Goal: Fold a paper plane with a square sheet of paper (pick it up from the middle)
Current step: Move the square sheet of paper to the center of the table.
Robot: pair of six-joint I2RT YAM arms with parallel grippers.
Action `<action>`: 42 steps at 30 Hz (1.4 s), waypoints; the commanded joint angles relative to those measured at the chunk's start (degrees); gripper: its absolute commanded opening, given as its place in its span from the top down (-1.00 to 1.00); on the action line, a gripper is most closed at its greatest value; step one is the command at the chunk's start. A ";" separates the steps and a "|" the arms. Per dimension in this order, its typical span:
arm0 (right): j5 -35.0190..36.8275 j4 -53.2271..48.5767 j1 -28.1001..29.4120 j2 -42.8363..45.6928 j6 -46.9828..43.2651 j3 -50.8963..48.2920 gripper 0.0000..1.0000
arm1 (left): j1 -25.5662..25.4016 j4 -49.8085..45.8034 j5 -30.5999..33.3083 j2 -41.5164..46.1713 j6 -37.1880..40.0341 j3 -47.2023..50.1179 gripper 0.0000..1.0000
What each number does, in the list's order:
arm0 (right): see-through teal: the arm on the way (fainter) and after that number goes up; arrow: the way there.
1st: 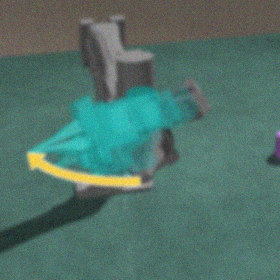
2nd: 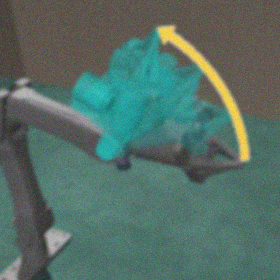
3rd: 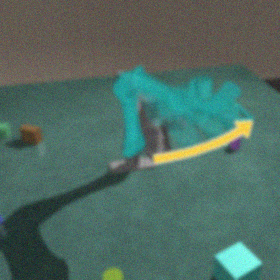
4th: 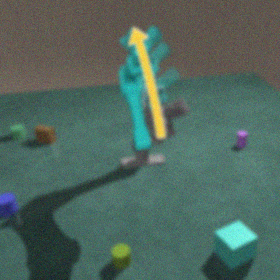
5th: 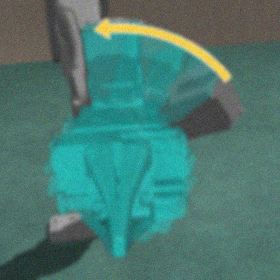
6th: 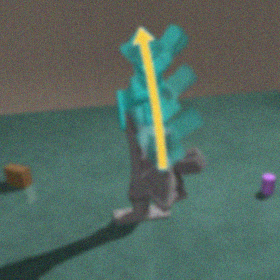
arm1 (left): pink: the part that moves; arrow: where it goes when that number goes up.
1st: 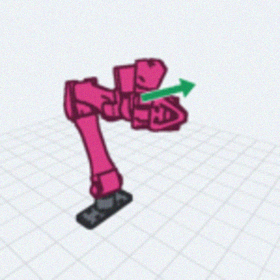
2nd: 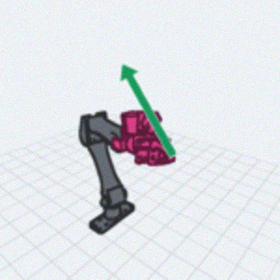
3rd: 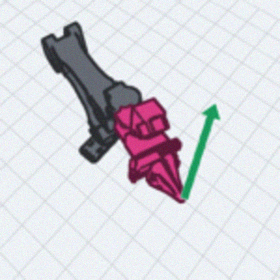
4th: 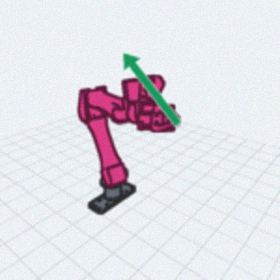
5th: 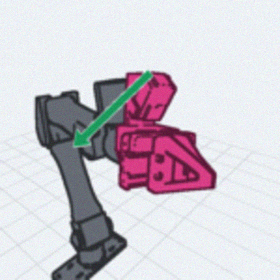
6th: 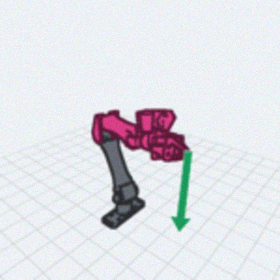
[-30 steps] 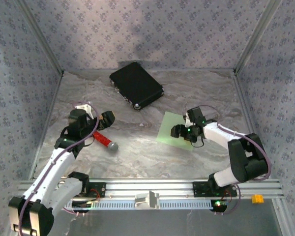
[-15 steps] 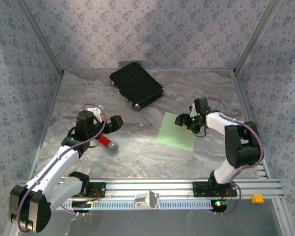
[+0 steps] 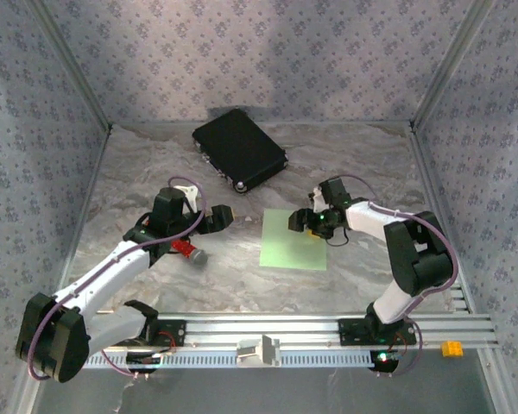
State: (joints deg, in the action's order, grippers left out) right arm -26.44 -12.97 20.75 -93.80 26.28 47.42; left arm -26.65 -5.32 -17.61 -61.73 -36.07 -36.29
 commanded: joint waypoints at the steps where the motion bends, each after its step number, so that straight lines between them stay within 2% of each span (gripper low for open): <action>1: -1.31 -2.69 2.77 -1.74 -0.09 -2.24 -0.50 | -0.45 0.08 0.04 -0.63 0.75 -1.85 -0.99; 7: -1.53 1.01 4.91 -0.30 7.95 -2.66 -0.50 | -3.29 -3.67 3.41 -3.87 0.57 -4.77 -0.99; 13: 4.14 3.31 5.36 1.29 19.37 -5.09 -0.49 | -6.76 -5.98 6.35 -8.59 0.35 -8.12 -0.99; 18: 1.04 7.79 5.88 2.55 19.97 -5.80 -0.49 | -9.56 -6.72 7.62 -11.93 0.38 -10.44 -0.99; 21: -0.35 9.75 4.84 6.86 21.51 -6.61 -0.51 | -11.23 -9.74 9.50 -14.51 0.74 -13.17 -0.96; 28: 14.09 -5.30 -1.66 20.27 20.06 -7.28 -0.64 | -17.86 -19.55 15.84 -24.11 -0.31 -23.93 -0.86; 30: 15.81 -7.92 -4.55 23.08 20.09 -8.91 -0.66 | -20.12 -22.89 16.66 -28.51 -0.40 -28.55 -0.84; 34: 14.60 -9.21 -8.97 28.24 20.56 -12.42 -0.70 | -25.32 -30.64 20.91 -37.68 -0.57 -38.72 -0.85; 39: 13.19 -10.54 -11.24 31.44 19.96 -14.02 -0.73 | -28.98 -39.44 21.16 -48.84 -0.94 -51.12 -0.86; 42: 11.45 -10.57 -11.94 32.10 19.68 -14.75 -0.86 | -30.13 -44.55 22.33 -54.59 -1.24 -57.44 -0.87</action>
State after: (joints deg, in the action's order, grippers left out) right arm -13.80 -21.43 9.50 -62.87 46.02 33.52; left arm -56.18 -40.40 2.44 -113.38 -36.62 -89.10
